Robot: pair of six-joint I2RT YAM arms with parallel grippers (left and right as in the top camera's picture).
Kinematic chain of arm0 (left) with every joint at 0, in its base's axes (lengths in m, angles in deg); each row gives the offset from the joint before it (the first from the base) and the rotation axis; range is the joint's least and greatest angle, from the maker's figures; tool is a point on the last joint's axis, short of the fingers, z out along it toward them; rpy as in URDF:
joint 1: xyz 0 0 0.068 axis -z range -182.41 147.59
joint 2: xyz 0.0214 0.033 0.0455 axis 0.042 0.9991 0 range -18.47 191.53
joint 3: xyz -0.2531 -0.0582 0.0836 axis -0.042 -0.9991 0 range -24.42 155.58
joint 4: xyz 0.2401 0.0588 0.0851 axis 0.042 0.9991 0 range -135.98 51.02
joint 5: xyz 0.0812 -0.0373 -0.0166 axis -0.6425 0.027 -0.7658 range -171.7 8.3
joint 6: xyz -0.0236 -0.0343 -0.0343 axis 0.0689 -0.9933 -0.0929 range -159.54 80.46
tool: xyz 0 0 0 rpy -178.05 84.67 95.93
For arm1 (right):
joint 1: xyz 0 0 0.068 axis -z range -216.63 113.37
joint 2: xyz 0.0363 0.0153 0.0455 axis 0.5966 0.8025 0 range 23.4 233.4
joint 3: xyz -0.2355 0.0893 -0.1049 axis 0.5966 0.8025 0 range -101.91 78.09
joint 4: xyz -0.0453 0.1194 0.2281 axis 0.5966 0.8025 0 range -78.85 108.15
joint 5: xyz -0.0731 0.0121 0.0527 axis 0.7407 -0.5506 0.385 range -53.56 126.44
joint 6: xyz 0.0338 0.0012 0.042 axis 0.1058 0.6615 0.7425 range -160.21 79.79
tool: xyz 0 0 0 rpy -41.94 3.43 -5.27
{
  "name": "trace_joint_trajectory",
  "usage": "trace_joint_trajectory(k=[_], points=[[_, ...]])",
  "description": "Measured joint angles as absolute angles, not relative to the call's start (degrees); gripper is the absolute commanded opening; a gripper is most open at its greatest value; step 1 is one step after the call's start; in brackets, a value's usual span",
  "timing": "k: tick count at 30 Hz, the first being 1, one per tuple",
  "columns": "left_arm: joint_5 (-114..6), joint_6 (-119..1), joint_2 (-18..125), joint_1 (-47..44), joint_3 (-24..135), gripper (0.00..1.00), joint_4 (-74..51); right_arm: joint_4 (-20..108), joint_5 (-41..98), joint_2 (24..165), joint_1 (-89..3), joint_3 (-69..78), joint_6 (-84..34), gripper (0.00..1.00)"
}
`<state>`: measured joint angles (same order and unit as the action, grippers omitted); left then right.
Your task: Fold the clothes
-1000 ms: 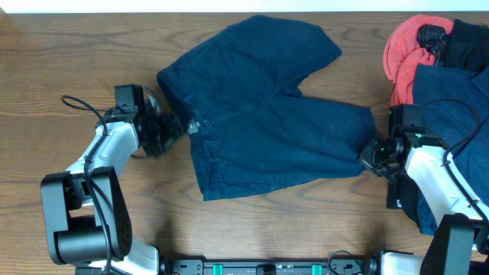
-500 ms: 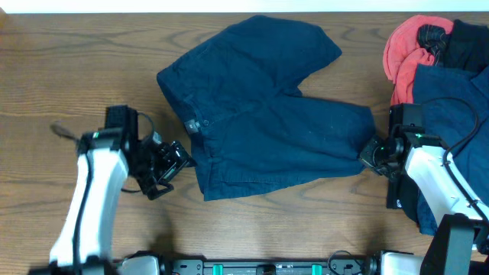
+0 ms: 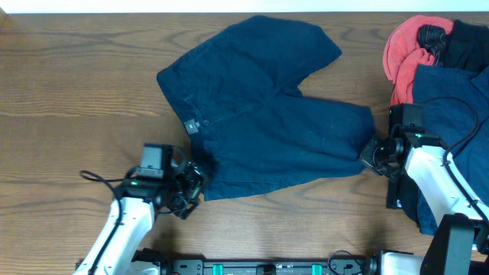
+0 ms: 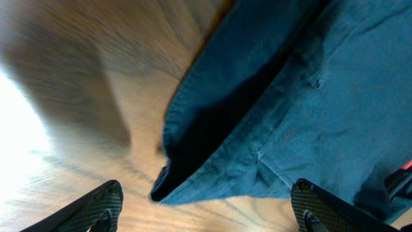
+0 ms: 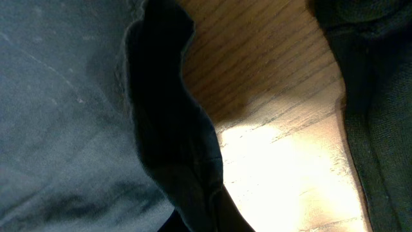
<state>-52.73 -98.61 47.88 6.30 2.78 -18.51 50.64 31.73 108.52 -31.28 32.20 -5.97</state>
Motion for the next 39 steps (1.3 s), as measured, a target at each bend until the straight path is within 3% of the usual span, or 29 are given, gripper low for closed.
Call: trace_joint_trajectory(k=[6,8,11,13,14,19,23,30,39], points=[[-57.3,-106.6,51.2,12.7,1.8,0.78,-22.6,50.8,31.7,108.5,-31.3,32.2,-6.0,0.02],[-58.4,-108.6,52.8,13.9,1.8,0.64,-24.6,50.8,31.7,108.5,-31.3,32.2,-6.0,0.02],[-59.5,-110.1,55.0,14.5,1.8,0.26,-27.7,50.9,31.7,108.5,-31.3,32.2,-6.0,0.02],[-60.0,-110.8,56.3,14.5,1.8,0.09,-28.2,51.1,31.7,108.5,-31.3,32.2,-6.0,0.02],[-60.1,-110.8,56.8,14.5,1.9,0.06,-28.4,51.2,31.7,108.5,-31.3,32.2,-6.0,0.01],[-60.0,-108.2,56.5,14.6,1.9,0.06,-27.1,51.4,31.7,108.5,-31.3,32.2,-6.2,0.01],[-58.3,-103.0,52.3,14.6,2.1,0.06,-17.2,53.3,31.5,108.5,-31.3,32.1,-6.6,0.01],[-56.2,-90.1,36.9,14.7,5.4,0.06,1.9,62.1,30.0,105.3,-30.4,27.4,-8.3,0.01],[-55.0,-84.0,17.1,14.7,11.5,0.06,17.4,68.7,25.9,94.1,-30.3,18.7,-14.8,0.01]])
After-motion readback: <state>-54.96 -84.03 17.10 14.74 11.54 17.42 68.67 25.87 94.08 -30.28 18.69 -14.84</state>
